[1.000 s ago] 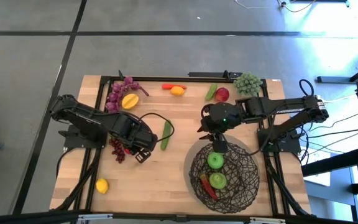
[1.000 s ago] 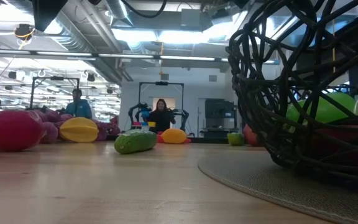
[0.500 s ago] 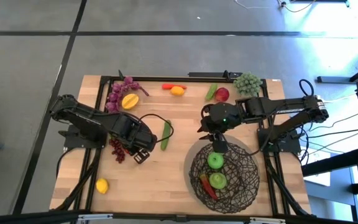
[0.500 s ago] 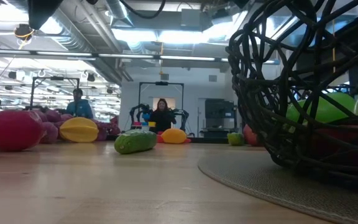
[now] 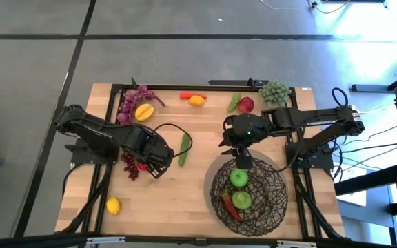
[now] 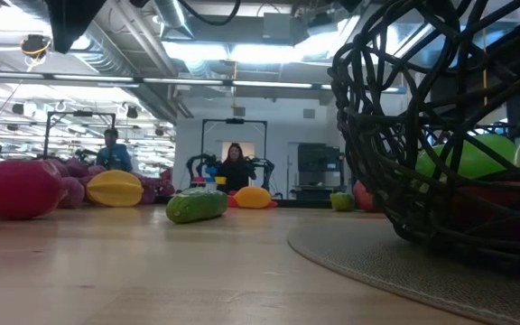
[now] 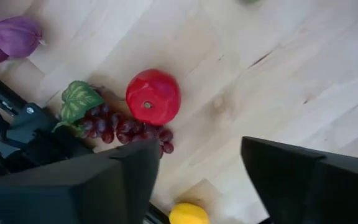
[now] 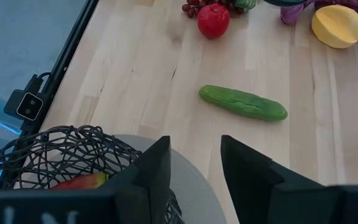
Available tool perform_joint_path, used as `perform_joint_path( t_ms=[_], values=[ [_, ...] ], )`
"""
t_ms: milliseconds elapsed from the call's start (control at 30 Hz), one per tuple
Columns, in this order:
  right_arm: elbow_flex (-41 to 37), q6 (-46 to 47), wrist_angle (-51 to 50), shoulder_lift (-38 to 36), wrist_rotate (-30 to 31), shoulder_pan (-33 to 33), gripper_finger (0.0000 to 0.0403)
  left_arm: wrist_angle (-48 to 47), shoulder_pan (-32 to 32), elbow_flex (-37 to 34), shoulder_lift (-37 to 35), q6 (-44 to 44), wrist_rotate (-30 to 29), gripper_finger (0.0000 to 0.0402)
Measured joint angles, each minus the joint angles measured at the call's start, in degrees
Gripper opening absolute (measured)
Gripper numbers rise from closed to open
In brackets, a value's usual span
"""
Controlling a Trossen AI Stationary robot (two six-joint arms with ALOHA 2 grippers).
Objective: Build produce basket
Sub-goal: Put the red tomato into the wire basket
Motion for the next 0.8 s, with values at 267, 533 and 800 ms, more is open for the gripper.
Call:
perform_joint_path(
  t_ms=[267,533,800],
  values=[
    [0.00,-0.08,0.00,-0.02,0.00,0.01,0.0136,0.16,0.70,0.00,0.00,2.01,0.04,0.0328],
    [0.00,0.00,0.00,-0.02,0.00,0.02,0.0136,-0.71,0.35,-1.28,0.42,7.42,-4.08,0.0345],
    [0.00,-0.08,0.00,-0.02,0.00,0.02,0.0136,4.46,2.21,-12.97,0.46,6.39,-1.43,0.0346]
  ],
)
